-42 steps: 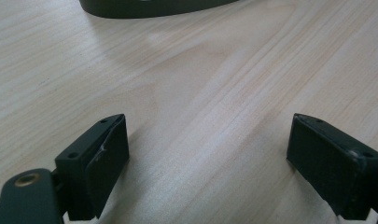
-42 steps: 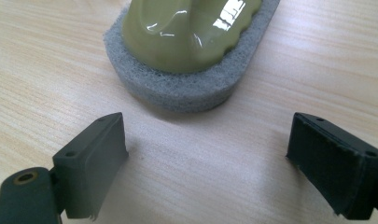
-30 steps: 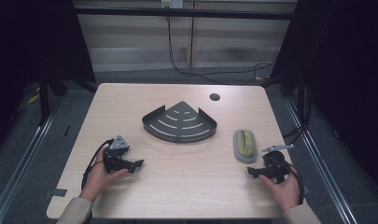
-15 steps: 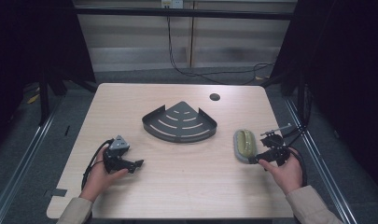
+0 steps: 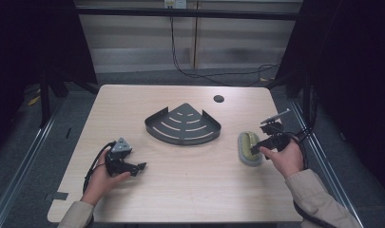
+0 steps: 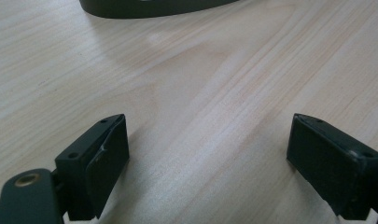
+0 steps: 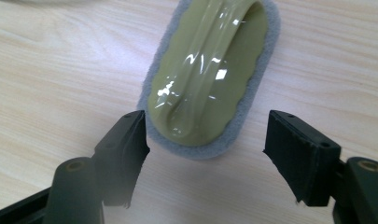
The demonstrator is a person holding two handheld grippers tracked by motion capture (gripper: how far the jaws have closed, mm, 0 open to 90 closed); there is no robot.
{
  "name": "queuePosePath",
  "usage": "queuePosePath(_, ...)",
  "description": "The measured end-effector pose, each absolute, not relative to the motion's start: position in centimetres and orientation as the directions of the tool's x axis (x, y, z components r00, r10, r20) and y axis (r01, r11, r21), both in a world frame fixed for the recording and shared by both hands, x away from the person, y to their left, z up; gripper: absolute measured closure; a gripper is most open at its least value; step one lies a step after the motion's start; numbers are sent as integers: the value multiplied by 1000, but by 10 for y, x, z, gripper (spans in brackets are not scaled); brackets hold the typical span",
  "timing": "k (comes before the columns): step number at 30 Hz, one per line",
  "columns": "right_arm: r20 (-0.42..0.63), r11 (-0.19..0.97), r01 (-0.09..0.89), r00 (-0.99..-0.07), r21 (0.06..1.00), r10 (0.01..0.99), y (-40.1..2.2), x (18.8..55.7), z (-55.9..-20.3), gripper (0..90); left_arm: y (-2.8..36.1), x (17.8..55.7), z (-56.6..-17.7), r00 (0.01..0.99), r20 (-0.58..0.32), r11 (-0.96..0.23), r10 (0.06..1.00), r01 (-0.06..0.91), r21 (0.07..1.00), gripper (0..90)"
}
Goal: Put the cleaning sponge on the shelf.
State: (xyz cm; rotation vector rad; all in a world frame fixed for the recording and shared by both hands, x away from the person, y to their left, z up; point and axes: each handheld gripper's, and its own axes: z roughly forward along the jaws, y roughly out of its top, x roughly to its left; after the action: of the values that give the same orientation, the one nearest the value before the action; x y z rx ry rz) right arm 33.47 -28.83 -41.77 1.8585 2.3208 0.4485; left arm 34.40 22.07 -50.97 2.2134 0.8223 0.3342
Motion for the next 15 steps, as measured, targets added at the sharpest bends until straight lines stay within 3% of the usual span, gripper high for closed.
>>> queuePosePath(15,110,127,958,-159,259,981,-283,360,-415,374,220,343,-510,757,-21,-511,653,461,726,124)
